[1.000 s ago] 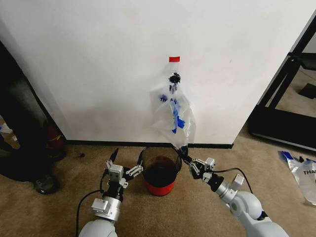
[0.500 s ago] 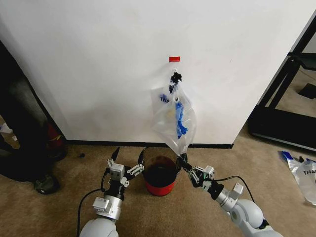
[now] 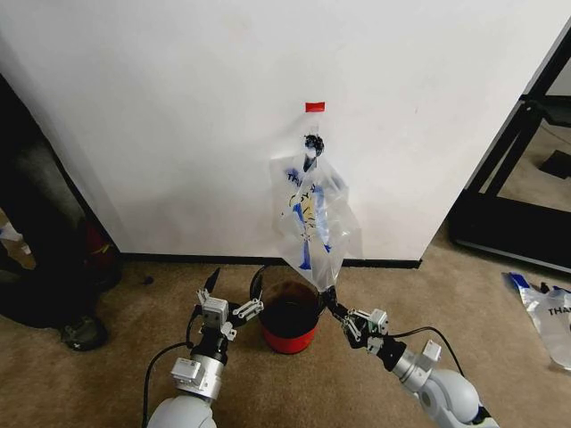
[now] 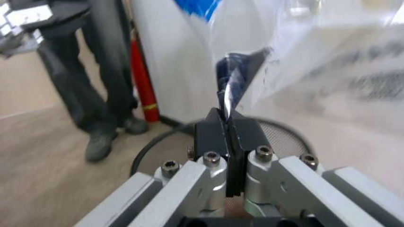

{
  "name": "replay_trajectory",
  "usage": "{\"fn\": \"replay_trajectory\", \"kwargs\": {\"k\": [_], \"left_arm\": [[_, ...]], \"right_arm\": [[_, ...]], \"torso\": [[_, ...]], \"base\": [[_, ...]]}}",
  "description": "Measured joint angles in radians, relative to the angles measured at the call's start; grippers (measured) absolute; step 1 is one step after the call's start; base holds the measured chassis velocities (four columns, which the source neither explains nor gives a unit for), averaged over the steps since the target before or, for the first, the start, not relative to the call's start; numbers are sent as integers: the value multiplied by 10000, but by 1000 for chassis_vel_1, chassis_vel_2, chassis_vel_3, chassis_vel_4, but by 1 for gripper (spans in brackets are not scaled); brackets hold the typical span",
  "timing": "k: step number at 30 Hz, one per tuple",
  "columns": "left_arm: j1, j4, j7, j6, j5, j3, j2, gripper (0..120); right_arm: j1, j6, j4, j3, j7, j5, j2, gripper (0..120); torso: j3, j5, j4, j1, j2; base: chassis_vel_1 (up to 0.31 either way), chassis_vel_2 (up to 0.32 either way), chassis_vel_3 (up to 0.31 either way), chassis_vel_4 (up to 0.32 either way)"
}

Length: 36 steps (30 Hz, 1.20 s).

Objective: Pick up the garbage bag from the wall and place it over the trash bin.

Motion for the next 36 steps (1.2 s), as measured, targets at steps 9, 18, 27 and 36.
{"fn": "replay_trajectory", "kwargs": {"k": [9, 18, 27, 36], "left_arm": [[-1397, -1059, -466, 1605, -3023, 1051, 1428, 100], [-3833, -1863, -1415, 3282, -6816, 2275, 3143, 100], [-6780, -874, -1529, 3595, -7558, 4064, 3043, 100], [-7475, -176, -1584, 3701, -7810, 5158, 2825, 100]], "right_arm": [[534, -144, 75, 54, 370, 334, -87, 0], [469, -97, 53, 145, 390, 167, -69, 0], [408, -102, 113, 299, 397, 138, -75, 0], [401, -112, 88, 400, 407, 191, -114, 0]], "torso": [[0, -1, 0, 1, 0], [0, 0, 1, 1, 0], [1, 1, -2, 2, 0], [0, 1, 1, 1, 0]], "base": [[0, 0, 0, 0], [0, 0, 0, 0], [0, 0, 0, 0], [0, 0, 0, 0]]}}
